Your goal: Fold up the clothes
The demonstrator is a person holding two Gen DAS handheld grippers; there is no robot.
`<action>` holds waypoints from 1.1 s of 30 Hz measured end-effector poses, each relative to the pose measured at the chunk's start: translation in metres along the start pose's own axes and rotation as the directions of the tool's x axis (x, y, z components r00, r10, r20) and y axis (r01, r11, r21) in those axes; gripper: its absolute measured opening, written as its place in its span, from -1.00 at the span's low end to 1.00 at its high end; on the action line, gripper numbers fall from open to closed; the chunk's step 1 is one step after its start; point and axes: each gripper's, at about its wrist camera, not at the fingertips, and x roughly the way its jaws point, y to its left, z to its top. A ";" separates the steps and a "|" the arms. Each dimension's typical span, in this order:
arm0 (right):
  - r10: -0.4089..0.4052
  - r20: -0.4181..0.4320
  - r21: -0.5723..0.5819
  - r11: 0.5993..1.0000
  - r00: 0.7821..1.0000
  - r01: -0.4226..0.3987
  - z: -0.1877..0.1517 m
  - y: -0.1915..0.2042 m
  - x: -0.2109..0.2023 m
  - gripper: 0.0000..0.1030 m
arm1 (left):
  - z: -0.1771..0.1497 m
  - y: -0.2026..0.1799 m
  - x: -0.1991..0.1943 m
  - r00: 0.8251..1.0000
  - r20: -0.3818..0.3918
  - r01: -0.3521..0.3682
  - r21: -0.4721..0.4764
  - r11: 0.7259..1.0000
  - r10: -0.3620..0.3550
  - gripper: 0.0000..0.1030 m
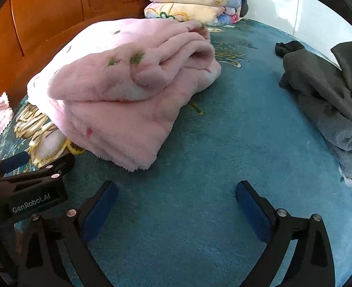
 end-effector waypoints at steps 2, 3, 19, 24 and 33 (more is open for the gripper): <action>-0.008 0.001 0.007 1.000 1.000 0.008 0.001 0.002 0.000 0.94 | 0.001 -0.001 -0.004 1.000 -0.001 0.006 0.004 1.000 -0.006 1.00; -0.011 0.001 0.008 1.000 1.000 0.011 0.001 0.004 0.000 0.95 | 0.003 -0.003 -0.010 1.000 -0.001 0.007 0.004 1.000 -0.007 1.00; -0.025 -0.004 -0.001 1.000 1.000 0.025 -0.011 -0.003 0.008 1.00 | -0.009 -0.013 -0.020 1.000 0.016 0.006 -0.007 1.000 -0.006 1.00; -0.025 -0.002 -0.002 1.000 1.000 0.025 -0.020 0.001 0.002 1.00 | -0.007 -0.016 -0.022 1.000 0.015 0.008 -0.002 1.000 -0.008 1.00; -0.025 0.001 -0.002 1.000 1.000 0.025 -0.019 0.000 0.003 1.00 | -0.007 -0.013 -0.021 1.000 0.017 0.006 -0.010 1.000 -0.006 1.00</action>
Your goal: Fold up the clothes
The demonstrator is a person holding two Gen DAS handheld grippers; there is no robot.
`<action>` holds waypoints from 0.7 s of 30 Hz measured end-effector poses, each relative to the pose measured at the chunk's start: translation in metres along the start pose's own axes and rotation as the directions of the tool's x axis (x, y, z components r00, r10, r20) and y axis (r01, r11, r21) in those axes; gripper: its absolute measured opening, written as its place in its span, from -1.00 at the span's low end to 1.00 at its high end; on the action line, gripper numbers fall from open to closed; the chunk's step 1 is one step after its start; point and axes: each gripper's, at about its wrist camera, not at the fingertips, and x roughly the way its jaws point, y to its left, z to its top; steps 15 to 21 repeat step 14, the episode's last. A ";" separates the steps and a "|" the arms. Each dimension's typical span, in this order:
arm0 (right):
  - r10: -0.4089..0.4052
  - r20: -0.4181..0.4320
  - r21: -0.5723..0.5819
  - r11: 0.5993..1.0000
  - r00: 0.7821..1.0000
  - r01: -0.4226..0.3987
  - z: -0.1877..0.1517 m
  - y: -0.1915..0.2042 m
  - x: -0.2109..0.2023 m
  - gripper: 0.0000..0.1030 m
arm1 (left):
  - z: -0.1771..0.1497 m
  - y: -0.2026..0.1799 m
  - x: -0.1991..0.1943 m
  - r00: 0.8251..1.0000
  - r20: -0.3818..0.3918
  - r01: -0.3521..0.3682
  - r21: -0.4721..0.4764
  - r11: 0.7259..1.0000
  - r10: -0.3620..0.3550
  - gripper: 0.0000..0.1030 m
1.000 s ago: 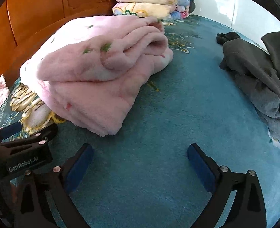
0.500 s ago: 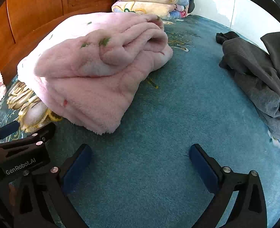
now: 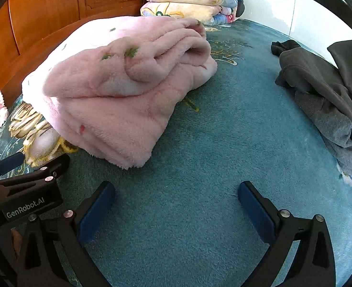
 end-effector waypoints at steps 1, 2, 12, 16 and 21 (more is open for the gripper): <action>0.000 0.000 0.000 1.000 1.000 0.000 0.001 -0.001 0.001 1.00 | 0.000 0.000 0.000 1.000 0.000 -0.001 -0.001 1.000 0.001 1.00; 0.000 0.001 0.000 1.000 1.000 0.000 0.002 -0.002 0.003 1.00 | -0.001 0.000 -0.001 1.000 0.001 -0.002 -0.003 1.000 0.002 1.00; 0.000 0.004 -0.001 1.000 1.000 0.000 0.004 -0.006 0.007 1.00 | -0.001 0.001 0.001 1.000 0.002 -0.002 -0.004 1.000 0.002 1.00; 0.000 0.004 -0.001 1.000 1.000 0.000 0.003 -0.005 0.006 1.00 | -0.001 0.000 0.001 1.000 0.002 -0.002 -0.005 1.000 0.002 1.00; 0.000 0.004 -0.001 1.000 1.000 0.000 0.003 -0.005 0.006 1.00 | -0.001 0.000 0.001 1.000 0.002 -0.002 -0.005 1.000 0.002 1.00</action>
